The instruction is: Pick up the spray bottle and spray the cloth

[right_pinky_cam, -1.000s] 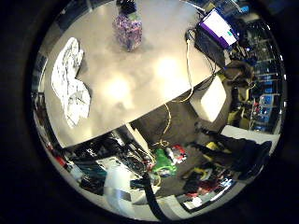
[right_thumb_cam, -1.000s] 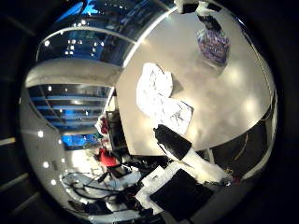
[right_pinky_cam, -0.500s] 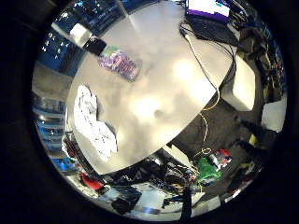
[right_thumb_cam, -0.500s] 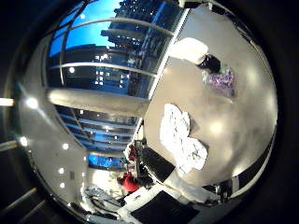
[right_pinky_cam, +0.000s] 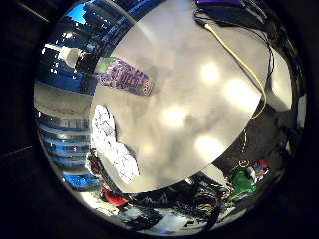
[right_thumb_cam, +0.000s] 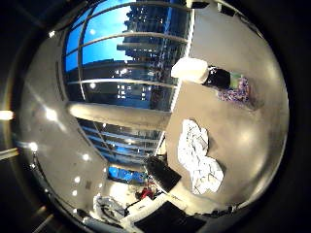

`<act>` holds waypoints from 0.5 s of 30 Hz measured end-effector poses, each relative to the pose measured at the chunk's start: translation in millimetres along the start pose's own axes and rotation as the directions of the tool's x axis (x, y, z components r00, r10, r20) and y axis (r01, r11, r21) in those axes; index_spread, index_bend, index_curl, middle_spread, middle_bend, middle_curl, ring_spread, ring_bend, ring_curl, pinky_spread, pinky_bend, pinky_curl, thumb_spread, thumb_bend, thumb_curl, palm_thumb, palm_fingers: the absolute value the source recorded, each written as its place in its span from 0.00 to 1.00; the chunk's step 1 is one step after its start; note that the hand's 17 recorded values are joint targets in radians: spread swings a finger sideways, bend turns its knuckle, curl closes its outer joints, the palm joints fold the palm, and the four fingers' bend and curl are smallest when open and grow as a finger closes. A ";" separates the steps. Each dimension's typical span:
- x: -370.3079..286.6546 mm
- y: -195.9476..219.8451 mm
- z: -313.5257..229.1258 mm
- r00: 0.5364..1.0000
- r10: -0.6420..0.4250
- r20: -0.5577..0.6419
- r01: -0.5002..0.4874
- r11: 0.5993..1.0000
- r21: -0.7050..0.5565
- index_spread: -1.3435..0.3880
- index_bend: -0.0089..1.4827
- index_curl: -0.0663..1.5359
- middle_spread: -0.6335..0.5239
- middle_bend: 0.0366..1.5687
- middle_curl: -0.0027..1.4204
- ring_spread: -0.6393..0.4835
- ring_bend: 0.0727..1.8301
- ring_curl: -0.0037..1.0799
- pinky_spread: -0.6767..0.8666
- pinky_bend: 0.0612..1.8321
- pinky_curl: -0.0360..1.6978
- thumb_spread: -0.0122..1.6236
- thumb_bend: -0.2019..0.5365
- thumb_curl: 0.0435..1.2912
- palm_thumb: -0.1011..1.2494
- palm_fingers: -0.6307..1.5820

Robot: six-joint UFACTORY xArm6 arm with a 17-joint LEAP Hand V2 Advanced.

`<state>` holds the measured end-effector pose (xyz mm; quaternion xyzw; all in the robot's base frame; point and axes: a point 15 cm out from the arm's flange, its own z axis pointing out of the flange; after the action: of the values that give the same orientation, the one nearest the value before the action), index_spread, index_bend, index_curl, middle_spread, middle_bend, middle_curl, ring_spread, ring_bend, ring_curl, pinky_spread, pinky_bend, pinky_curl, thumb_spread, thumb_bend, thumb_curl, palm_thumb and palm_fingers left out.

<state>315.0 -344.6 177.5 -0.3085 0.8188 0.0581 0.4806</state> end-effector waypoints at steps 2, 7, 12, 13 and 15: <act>4.0 0.8 6.8 1.000 0.006 0.007 -0.006 1.000 -0.012 0.67 0.10 0.19 0.66 0.11 0.24 0.72 0.17 0.25 0.69 0.25 0.21 0.64 0.24 0.20 0.42 0.29; 9.8 -3.0 23.5 1.000 0.003 0.014 -0.003 0.999 -0.041 0.67 0.10 0.19 0.66 0.11 0.25 0.72 0.17 0.25 0.69 0.25 0.21 0.64 0.24 0.20 0.42 0.29; 10.1 -5.8 27.8 1.000 0.001 0.017 0.000 0.999 -0.041 0.67 0.10 0.19 0.66 0.11 0.25 0.72 0.17 0.25 0.69 0.25 0.20 0.64 0.24 0.20 0.43 0.29; 10.0 -6.7 29.0 1.000 -0.002 0.017 0.003 0.999 -0.042 0.67 0.10 0.19 0.66 0.12 0.25 0.72 0.17 0.25 0.69 0.25 0.20 0.64 0.24 0.20 0.43 0.29; 10.0 -11.2 30.6 1.000 -0.008 0.017 0.009 0.999 -0.044 0.67 0.10 0.19 0.66 0.12 0.25 0.72 0.17 0.25 0.69 0.25 0.20 0.64 0.24 0.20 0.43 0.29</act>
<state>340.8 -346.2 155.2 -0.3218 0.8119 0.0766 0.4810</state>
